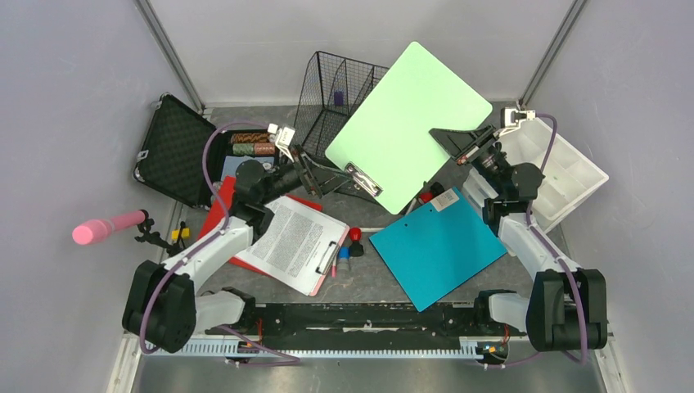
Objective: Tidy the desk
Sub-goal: Pick up the folder from the center of the board.
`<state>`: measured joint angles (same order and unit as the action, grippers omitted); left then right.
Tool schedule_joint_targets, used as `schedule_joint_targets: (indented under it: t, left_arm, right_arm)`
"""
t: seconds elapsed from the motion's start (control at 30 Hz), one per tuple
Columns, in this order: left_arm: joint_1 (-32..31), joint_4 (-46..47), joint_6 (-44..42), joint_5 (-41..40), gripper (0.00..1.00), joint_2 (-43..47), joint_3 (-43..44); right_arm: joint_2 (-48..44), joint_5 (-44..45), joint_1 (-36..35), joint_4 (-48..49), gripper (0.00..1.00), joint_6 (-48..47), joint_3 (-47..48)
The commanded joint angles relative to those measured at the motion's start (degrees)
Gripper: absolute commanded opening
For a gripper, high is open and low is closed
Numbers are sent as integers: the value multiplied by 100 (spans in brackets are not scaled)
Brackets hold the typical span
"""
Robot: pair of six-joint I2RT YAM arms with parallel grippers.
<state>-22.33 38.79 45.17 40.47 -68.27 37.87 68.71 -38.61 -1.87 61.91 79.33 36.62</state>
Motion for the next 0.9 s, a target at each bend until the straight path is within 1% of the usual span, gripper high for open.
schedule_joint_targets:
  t: [0.0, 0.2, 0.3, 0.37, 0.5, 0.6, 0.73, 0.77, 0.8, 0.83, 0.87]
  left_arm:
    - [-216, 1420, 230, -43, 100, -387, 106]
    - [-394, 2549, 816, 93, 99, -1137, 258]
    - [-439, 2920, 1167, 189, 89, -1418, 428]
    - [-472, 2951, 1297, 241, 80, -1555, 540]
    - [-509, 3319, 1669, 143, 58, -1743, 530]
    - [-510, 3333, 1777, 103, 44, -1741, 530]
    - [-510, 3164, 1817, 11, 16, -1593, 484]
    - [-510, 3031, 1768, -39, 7, -1509, 440]
    - [-510, 2893, 1708, -93, 2, -1424, 405]
    - [-510, 2675, 1624, -168, 2, -1297, 344]
    - [-501, 2463, 1538, -257, 2, -1135, 272]
  right_arm:
    - [25, 214, 1, 680, 0, 335, -18]
    - [23, 240, -1, 792, 0, 423, -109]
    - [28, 239, -3, 791, 0, 401, -159]
    - [39, 257, 2, 796, 0, 393, -203]
    - [27, 284, -1, 719, 0, 289, -273]
    - [-21, 301, 2, 609, 0, 198, -359]
    - [-52, 335, 11, 509, 0, 113, -384]
    - [-75, 336, 11, 502, 0, 93, -392]
    - [-97, 345, 18, 498, 2, 52, -393]
    - [-124, 344, 42, 480, 7, 27, -401]
    - [-143, 339, 73, 473, 17, -18, -416]
